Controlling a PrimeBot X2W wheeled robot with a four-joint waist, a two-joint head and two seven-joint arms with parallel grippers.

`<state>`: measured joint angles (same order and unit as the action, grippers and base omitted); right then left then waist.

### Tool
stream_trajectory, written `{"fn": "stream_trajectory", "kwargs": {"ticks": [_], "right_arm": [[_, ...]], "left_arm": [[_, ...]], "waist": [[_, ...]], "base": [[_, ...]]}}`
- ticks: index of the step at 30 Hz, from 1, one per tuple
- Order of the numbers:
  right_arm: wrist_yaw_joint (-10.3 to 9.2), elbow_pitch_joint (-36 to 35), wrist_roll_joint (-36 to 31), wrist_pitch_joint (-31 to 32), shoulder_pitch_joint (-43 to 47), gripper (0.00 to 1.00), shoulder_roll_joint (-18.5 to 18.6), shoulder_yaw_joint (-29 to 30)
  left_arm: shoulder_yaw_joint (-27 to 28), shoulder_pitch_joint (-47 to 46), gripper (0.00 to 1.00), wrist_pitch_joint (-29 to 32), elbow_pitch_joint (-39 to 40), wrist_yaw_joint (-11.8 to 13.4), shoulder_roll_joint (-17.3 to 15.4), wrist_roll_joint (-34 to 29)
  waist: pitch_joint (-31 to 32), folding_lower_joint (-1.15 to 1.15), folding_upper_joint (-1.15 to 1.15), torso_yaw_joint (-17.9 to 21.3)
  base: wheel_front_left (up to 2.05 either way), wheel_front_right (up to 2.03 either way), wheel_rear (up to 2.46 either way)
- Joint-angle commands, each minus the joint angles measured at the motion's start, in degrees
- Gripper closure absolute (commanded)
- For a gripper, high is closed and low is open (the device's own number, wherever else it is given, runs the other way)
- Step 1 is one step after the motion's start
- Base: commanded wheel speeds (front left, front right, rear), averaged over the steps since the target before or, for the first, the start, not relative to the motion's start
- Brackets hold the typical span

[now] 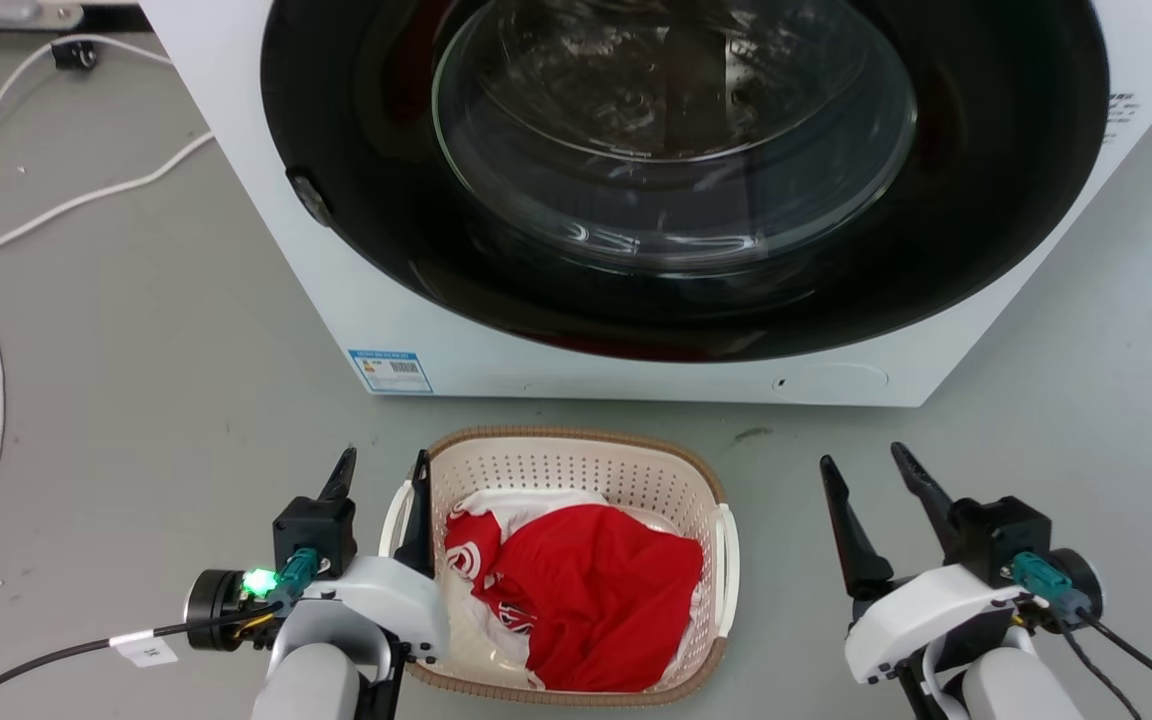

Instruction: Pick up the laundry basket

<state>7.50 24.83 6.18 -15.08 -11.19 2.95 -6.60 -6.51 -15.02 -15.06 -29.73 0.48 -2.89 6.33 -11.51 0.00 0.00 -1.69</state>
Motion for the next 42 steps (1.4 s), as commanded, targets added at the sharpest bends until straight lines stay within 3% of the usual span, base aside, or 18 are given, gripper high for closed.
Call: {"fn": "stream_trajectory", "kwargs": {"ticks": [1,8,15,26,42], "right_arm": [[-0.02,1.0,0.7,-0.1,-1.0,0.0,-0.1,-0.6],[-0.02,8.1,4.9,0.2,-3.2,0.0,-0.1,-5.6],[-0.02,17.9,13.4,3.0,-8.2,0.0,-0.1,-13.5],[-0.02,26.6,24.5,7.4,-17.4,0.0,-0.1,-24.1],[-0.02,34.4,38.2,11.9,-31.6,0.0,-0.1,-37.1]], "left_arm": [[0.6,-0.8,0.0,-0.2,-0.8,-0.2,0.0,0.3],[2.8,-1.6,0.0,-0.2,-7.9,-1.5,-0.8,0.9],[4.6,-4.2,0.0,-0.2,-18.8,-3.3,-3.3,2.1],[4.6,-12.0,0.0,0.5,-31.9,-6.1,-7.1,3.6],[2.1,-24.2,0.0,3.7,-40.1,-7.8,-10.9,6.0]], "waist": [[-1.2,0.0,0.0,-0.1],[-3.4,0.0,0.0,0.1],[-5.8,0.0,0.0,1.9],[-10.9,0.0,0.0,3.8],[-22.4,0.0,0.0,5.4]], "base": [[0.0,0.0,0.0],[0.0,0.0,0.0],[0.0,0.0,0.0],[0.0,0.0,0.0],[0.0,0.0,0.0]]}}
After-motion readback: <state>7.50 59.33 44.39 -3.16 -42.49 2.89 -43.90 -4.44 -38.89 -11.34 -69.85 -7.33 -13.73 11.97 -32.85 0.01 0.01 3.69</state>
